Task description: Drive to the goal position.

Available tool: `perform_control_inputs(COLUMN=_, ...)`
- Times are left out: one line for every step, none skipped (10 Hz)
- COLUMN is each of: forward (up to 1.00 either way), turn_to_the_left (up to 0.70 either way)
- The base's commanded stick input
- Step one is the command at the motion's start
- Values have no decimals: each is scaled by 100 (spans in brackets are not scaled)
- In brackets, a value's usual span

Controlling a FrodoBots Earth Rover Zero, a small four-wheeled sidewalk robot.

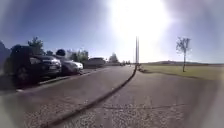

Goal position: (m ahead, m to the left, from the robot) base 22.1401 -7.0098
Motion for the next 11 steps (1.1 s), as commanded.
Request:
perform_control_inputs(forward=100, turn_to_the_left=0)
perform_control_inputs(forward=100, turn_to_the_left=0)
perform_control_inputs(forward=100, turn_to_the_left=0)
perform_control_inputs(forward=100, turn_to_the_left=0)
perform_control_inputs(forward=100, turn_to_the_left=0)
perform_control_inputs(forward=100, turn_to_the_left=0)
perform_control_inputs(forward=100, turn_to_the_left=0)
perform_control_inputs(forward=100, turn_to_the_left=0)
perform_control_inputs(forward=100, turn_to_the_left=0)
perform_control_inputs(forward=100, turn_to_the_left=0)
perform_control_inputs(forward=100, turn_to_the_left=0)
